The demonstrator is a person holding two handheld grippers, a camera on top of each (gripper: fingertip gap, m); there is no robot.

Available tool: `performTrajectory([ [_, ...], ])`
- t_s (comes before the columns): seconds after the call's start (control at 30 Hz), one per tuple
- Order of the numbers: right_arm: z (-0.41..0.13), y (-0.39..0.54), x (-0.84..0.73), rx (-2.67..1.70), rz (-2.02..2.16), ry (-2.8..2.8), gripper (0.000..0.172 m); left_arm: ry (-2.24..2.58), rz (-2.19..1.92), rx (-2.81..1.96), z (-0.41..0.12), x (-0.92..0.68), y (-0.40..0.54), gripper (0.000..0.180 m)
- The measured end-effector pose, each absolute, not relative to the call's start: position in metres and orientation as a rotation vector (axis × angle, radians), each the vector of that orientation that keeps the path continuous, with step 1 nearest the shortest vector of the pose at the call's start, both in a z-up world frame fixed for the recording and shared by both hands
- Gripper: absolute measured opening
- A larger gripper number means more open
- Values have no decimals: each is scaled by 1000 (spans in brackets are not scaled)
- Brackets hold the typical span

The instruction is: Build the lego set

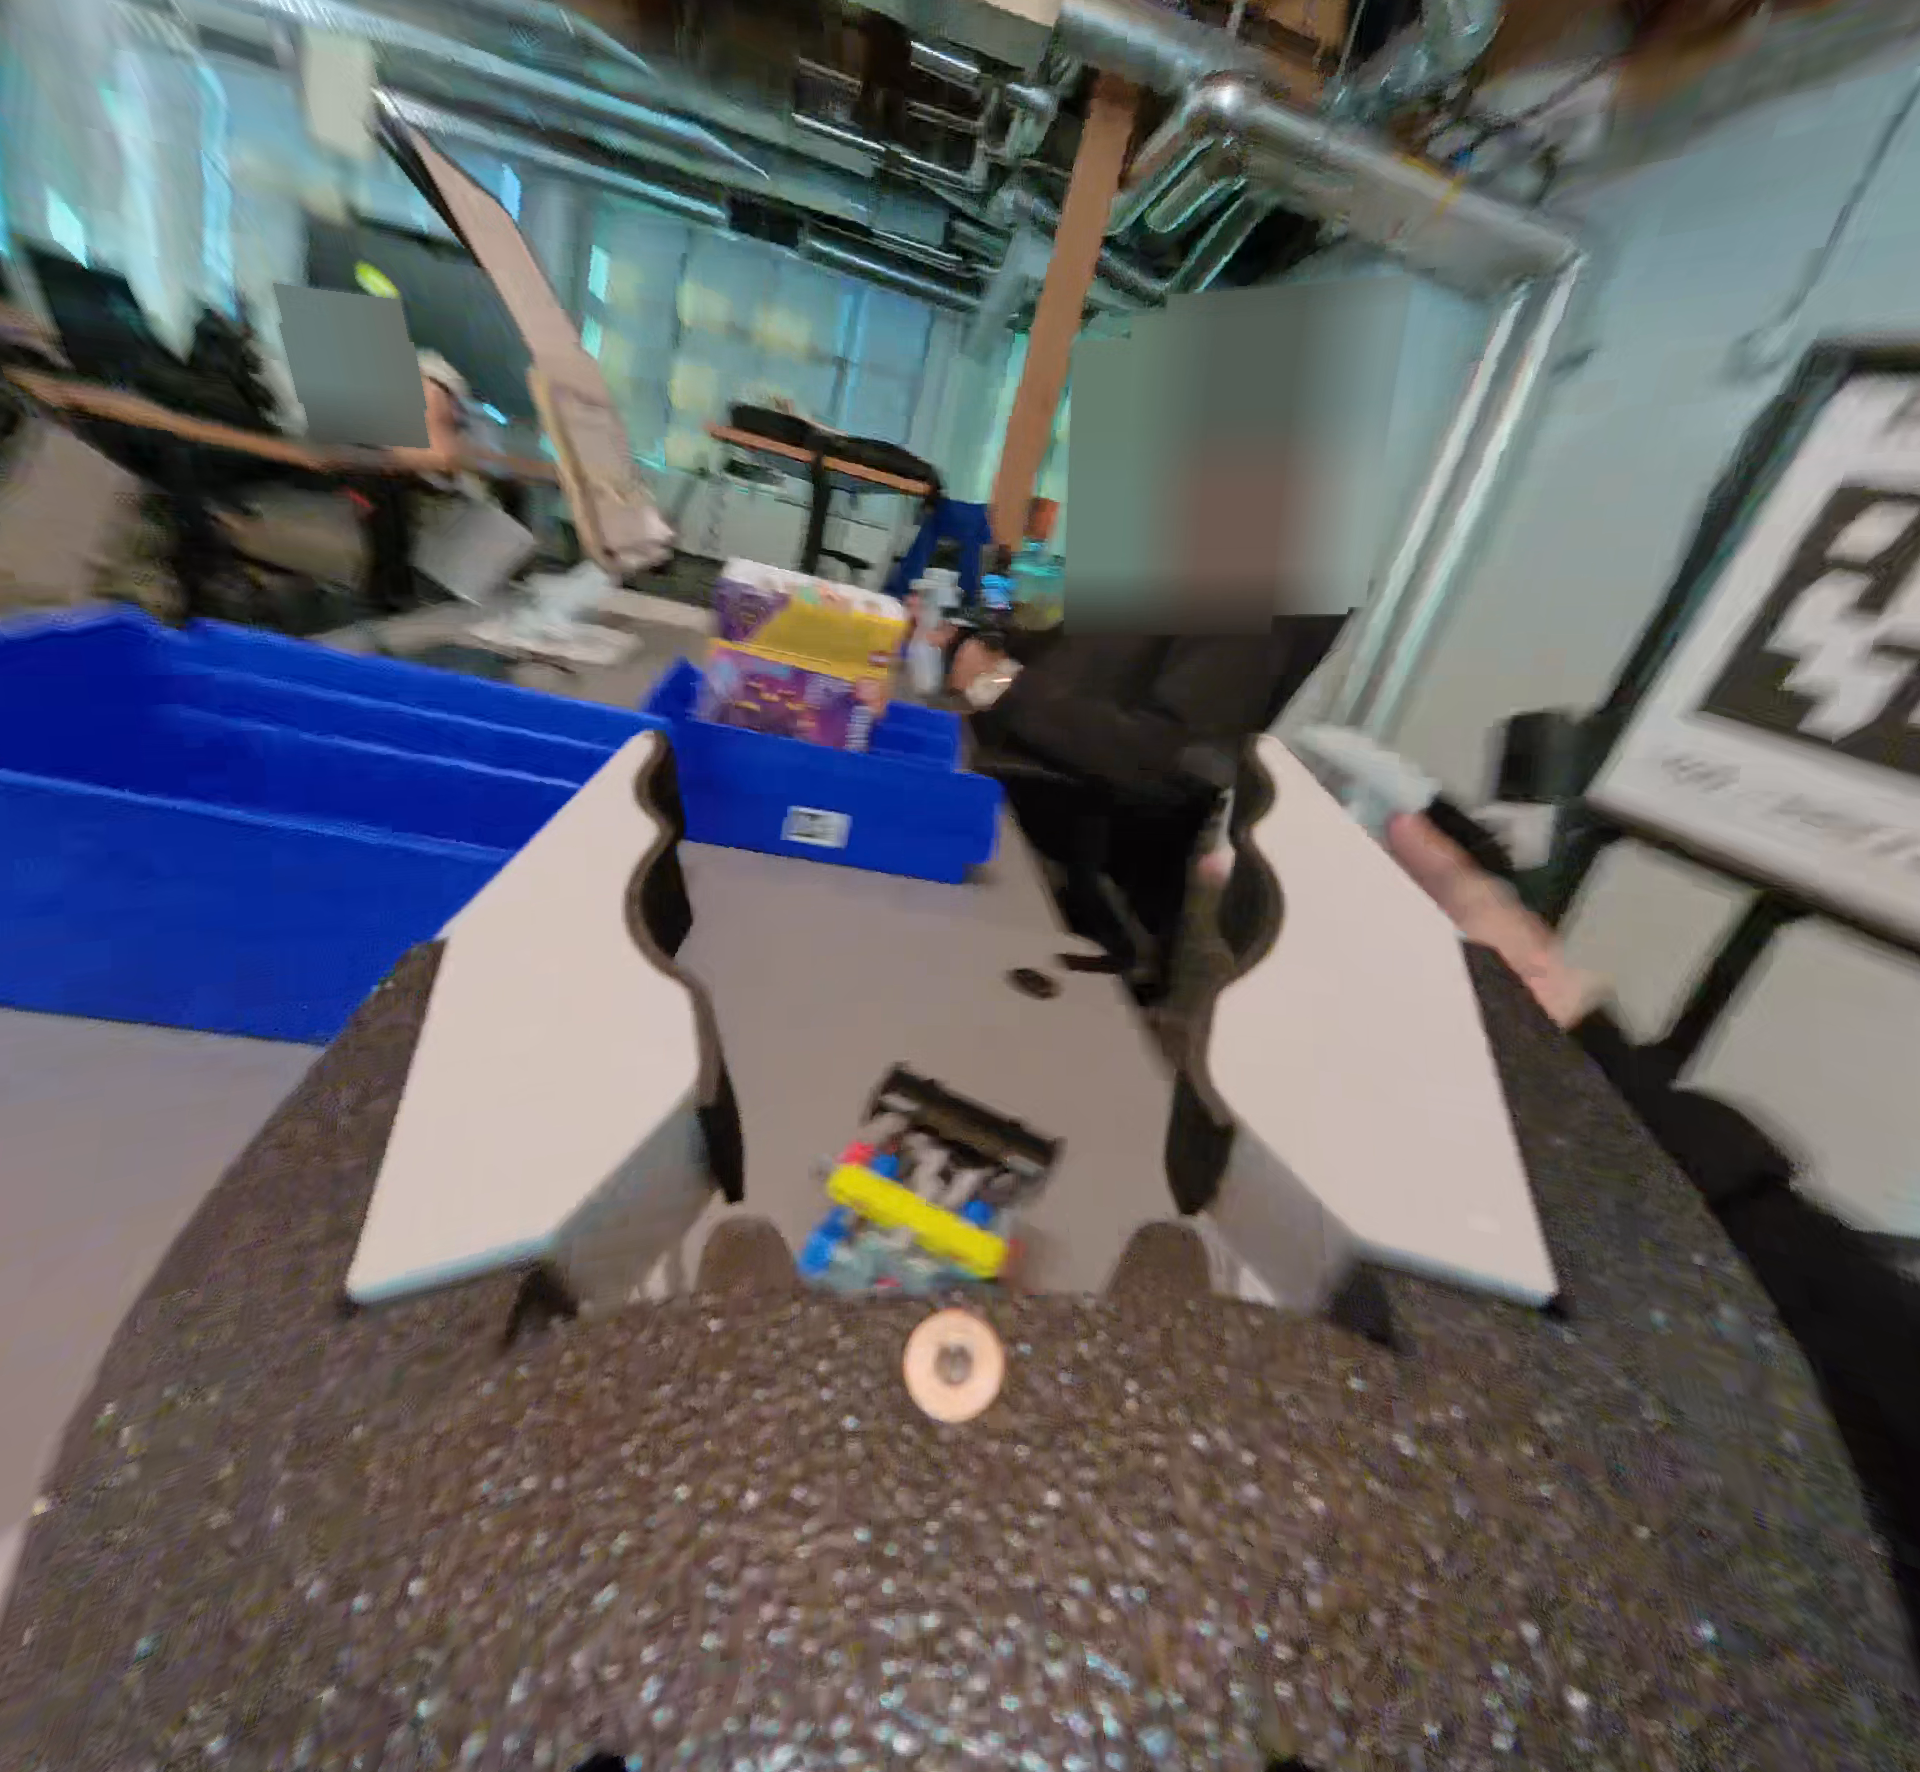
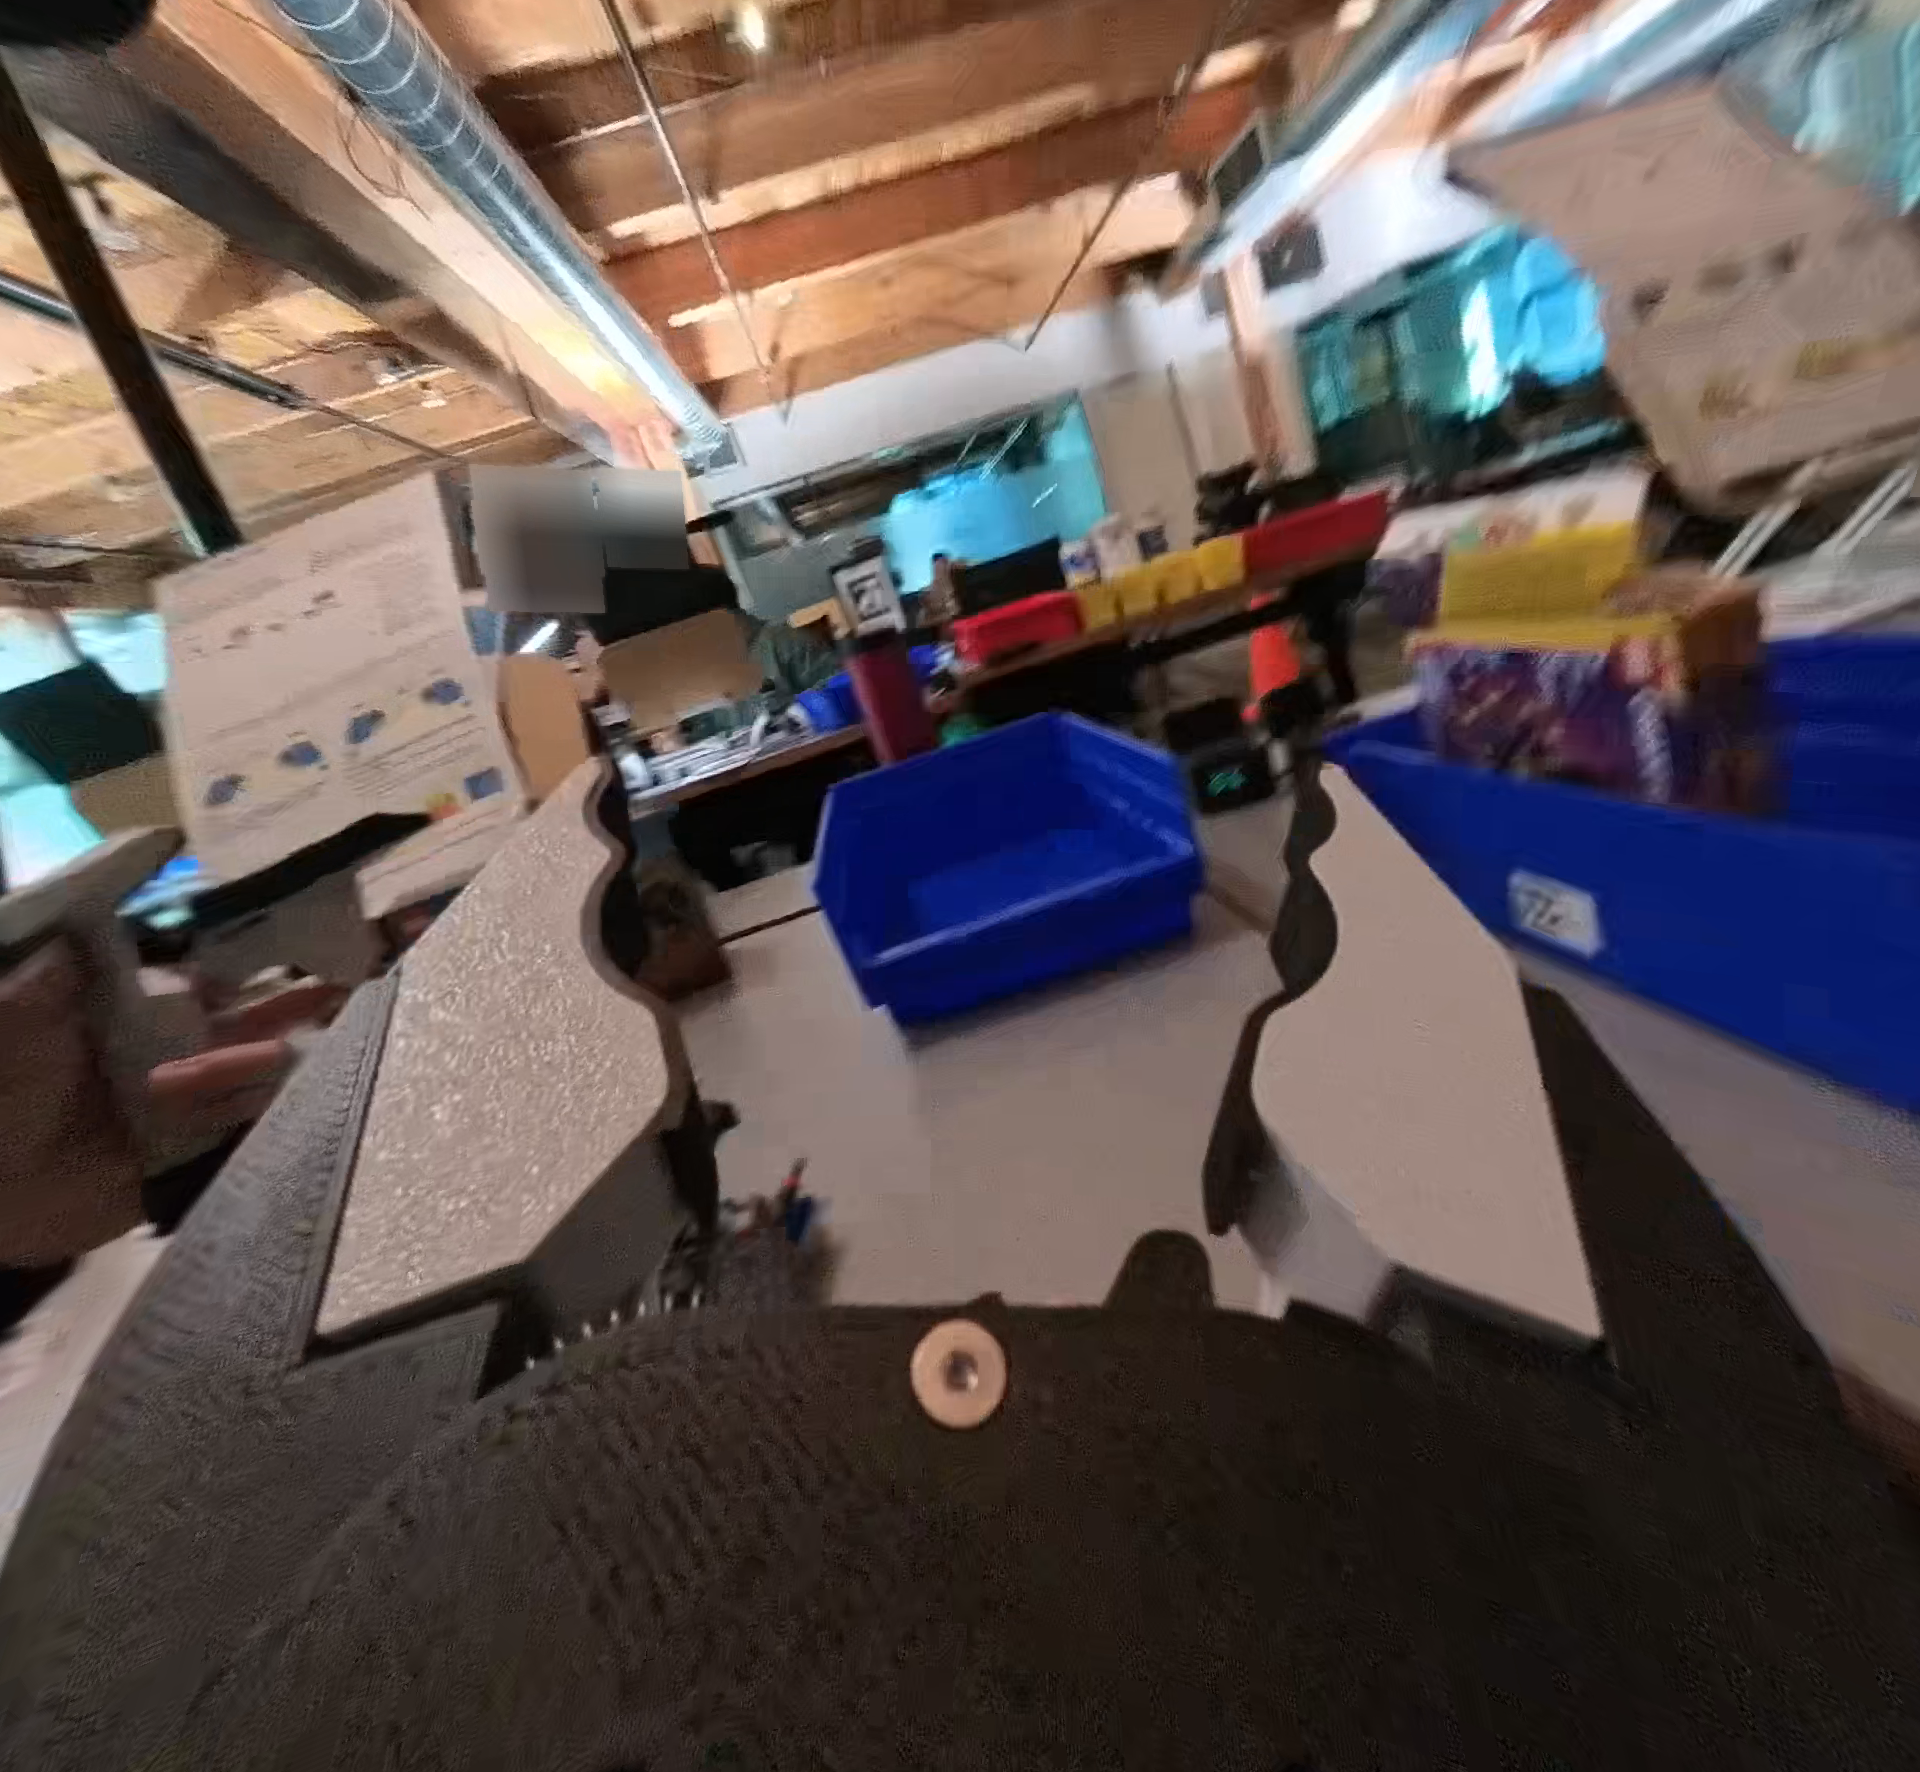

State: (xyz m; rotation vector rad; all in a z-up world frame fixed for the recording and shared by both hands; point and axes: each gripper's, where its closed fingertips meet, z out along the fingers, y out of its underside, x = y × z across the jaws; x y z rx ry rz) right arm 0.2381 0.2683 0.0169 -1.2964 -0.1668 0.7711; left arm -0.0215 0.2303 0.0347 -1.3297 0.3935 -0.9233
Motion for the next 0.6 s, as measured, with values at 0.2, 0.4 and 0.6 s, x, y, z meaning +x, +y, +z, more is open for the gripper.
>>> performTrajectory([
  [0.2,21,263,210,-1245,920,-202,123,358,-1024,-1242,48,-6,234,101],
  [0.4,36,254,186,-1218,1001,-279,128,347,-1164,-1213,49,13,237,106],
  [0.6,32,246,164,-1241,1266,-376,102,346,-1280,-1191,46,24,238,108],
])
